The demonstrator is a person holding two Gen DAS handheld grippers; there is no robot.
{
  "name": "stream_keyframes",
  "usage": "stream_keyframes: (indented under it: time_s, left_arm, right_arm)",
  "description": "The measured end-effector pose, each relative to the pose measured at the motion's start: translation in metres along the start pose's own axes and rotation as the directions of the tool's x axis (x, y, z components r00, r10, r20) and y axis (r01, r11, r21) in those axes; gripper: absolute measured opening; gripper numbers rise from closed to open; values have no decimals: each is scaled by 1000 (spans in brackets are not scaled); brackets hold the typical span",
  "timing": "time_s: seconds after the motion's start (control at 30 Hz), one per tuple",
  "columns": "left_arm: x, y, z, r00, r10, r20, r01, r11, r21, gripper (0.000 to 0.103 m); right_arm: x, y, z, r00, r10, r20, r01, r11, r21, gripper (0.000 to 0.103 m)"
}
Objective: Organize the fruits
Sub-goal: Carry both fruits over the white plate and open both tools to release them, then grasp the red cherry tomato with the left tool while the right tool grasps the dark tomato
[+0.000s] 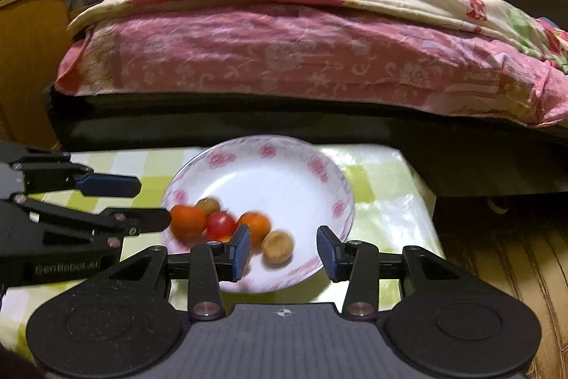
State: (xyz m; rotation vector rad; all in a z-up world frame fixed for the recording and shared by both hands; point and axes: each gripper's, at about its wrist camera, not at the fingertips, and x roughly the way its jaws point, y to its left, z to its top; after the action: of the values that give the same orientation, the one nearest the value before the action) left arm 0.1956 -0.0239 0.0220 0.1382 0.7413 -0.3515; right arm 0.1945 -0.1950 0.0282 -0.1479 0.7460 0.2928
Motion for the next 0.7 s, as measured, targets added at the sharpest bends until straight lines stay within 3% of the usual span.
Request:
stream_keyframes:
  time_s: [0.37,0.63,0.7]
  left_arm:
    - [-35,1,-30,998,-50,-40,49,999,-24,49]
    - [-36,9,-45,995,-74,-67,71,996,-44,50]
    - [-31,9,-47,993,-88,-80,85,995,-47,50]
  right_arm:
    - [-27,40,-42,988,116,-105,-126,988,-92,49]
    - [-7,57,-52,977,131,-170,-155,979,-135,49]
    - [-2,58,-54,974,132,-182,-157,979,-133,45]
